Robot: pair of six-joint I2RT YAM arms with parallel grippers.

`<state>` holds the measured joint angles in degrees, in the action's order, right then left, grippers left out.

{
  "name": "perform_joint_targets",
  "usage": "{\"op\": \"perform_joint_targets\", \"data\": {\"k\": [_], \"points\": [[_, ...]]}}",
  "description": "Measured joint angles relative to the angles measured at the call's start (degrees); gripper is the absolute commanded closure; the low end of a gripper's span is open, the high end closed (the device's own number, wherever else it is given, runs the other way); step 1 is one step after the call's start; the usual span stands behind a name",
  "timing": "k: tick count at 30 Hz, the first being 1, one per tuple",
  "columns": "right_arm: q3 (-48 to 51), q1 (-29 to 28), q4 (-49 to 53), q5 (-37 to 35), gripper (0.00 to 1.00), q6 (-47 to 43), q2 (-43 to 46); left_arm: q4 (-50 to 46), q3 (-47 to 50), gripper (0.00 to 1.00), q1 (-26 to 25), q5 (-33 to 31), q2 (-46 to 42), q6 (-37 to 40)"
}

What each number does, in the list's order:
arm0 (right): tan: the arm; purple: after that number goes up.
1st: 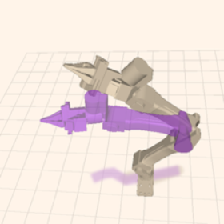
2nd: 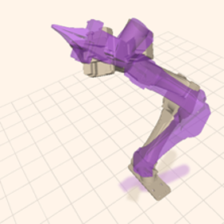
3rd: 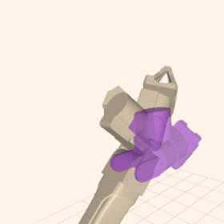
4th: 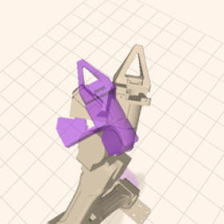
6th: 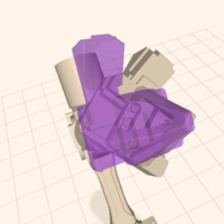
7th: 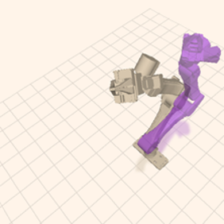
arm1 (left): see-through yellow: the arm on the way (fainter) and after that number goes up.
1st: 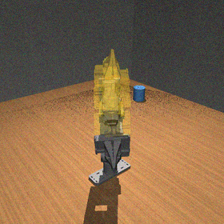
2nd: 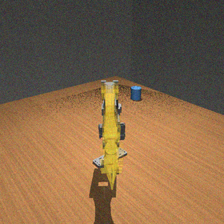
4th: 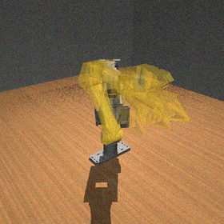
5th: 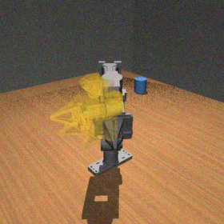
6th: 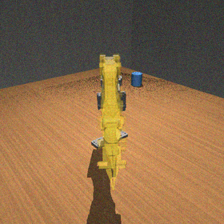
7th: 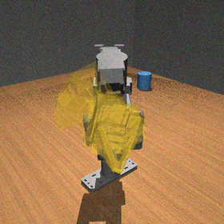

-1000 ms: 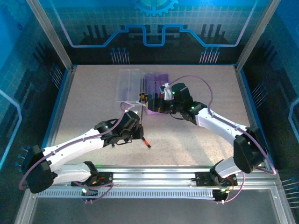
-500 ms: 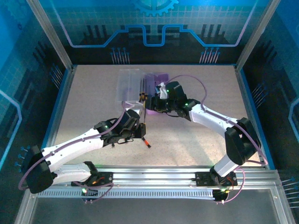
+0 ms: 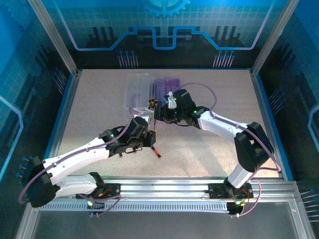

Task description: Pack the tool kit

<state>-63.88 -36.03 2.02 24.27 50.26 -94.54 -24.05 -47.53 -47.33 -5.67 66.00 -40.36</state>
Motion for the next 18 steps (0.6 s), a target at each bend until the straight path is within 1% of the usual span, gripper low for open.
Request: {"op": "perform_joint_targets", "data": {"k": [4, 6, 8, 9, 10, 11, 13, 14, 15, 18], "points": [[0.0, -0.22, -0.37, 0.28, 0.93, 0.59, -0.02, 0.02, 0.0, 0.94, 0.0, -0.02, 0.0, -0.04], [0.0, -0.28, -0.72, 0.52, 0.95, 1.18, 0.02, 0.02, 0.13, 0.93, 0.0, -0.04, -0.02, -0.07], [0.0, -0.33, -0.85, 0.83, 0.97, 1.25, 0.02, 0.48, 0.74, 0.88, 0.0, -0.02, -0.33, -0.13], [0.0, -0.33, -0.83, 1.01, 0.97, 1.25, 0.02, 0.83, 1.18, 0.84, 0.0, -0.04, -0.63, -0.15], [0.0, -0.33, -0.85, 1.22, 0.98, 1.25, 0.02, 1.4, 1.86, 0.77, 0.0, -0.02, -1.16, -0.11], [0.0, -0.35, -1.01, 1.53, 0.98, 1.31, 0.02, 2.08, 2.56, 0.67, 0.0, -0.07, -1.77, -0.13], [0.02, -0.44, -1.29, 1.49, 0.98, 1.2, 0.02, 2.45, 3.48, 0.57, -0.04, -0.09, -2.91, -0.09], [0.04, -0.42, -1.29, 1.31, 0.98, 1.2, 0.02, 2.38, 3.69, 0.51, -0.04, -0.28, -3.45, 0.02], [0.07, -0.42, -1.29, 1.27, 0.98, 1.18, 0.02, 2.32, 3.76, 0.47, -0.07, -0.48, -3.87, 0.11], [0.04, -0.35, -1.22, 1.01, 0.98, 0.72, 0.04, 1.9, 3.76, 0.44, -0.04, -1.46, -5.46, 0.09]]}}
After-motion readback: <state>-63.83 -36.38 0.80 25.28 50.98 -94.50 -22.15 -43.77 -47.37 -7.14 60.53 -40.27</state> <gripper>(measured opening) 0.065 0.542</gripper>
